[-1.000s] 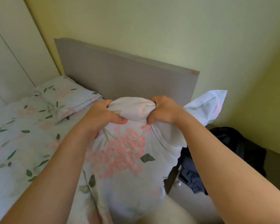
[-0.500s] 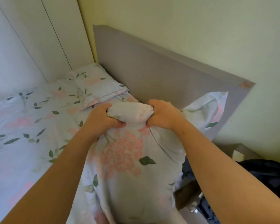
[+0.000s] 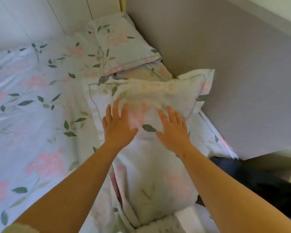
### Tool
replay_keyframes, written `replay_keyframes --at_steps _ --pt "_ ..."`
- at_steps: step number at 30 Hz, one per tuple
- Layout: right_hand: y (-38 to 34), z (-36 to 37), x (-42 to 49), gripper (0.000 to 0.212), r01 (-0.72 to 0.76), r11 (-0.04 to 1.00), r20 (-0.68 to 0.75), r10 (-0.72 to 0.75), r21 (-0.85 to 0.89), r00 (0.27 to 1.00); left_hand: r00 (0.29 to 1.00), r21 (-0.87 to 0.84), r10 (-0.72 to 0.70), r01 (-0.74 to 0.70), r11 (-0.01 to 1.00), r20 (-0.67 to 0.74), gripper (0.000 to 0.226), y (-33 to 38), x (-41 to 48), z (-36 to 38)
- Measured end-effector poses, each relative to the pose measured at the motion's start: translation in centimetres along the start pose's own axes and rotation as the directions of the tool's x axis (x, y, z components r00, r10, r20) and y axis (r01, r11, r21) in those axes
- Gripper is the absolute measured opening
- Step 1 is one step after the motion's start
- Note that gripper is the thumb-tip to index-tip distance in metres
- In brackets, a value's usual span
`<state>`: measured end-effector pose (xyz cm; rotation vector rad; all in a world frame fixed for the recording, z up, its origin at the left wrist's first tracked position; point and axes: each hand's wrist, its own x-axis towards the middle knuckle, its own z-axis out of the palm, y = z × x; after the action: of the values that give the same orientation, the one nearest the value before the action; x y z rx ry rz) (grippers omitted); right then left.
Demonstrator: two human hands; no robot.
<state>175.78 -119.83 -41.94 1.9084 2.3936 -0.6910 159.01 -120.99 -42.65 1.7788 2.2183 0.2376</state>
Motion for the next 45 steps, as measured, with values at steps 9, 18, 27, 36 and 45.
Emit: replay_keyframes --at_steps 9,18,27,36,45 --pt "5.4 10.1 3.6 0.067 -0.129 0.989 0.422 0.088 0.071 0.902 0.911 -0.022 -0.175 0.197 0.980 0.372 0.073 -2.8 1.1 11.2" --pt "8.2 16.2 8.3 0.104 -0.419 0.904 0.319 0.375 0.081 0.870 0.813 -0.180 -0.493 0.560 0.809 0.310 0.102 -4.7 2.5 19.3" --pt "9.7 21.8 9.6 0.091 -0.371 0.917 0.074 0.364 0.146 0.928 0.797 -0.251 -0.573 0.604 0.756 0.190 0.092 -5.7 2.8 24.1" --pt "9.4 18.2 8.8 0.023 -0.184 0.867 -0.111 0.263 0.463 0.958 0.854 -0.537 -0.520 0.438 0.721 0.000 0.026 -4.0 3.1 19.9" --pt "7.4 5.0 14.1 0.033 0.023 0.905 -0.353 0.143 0.425 0.924 0.840 -0.702 -0.487 0.198 0.685 -0.238 0.021 1.5 10.5 9.0"
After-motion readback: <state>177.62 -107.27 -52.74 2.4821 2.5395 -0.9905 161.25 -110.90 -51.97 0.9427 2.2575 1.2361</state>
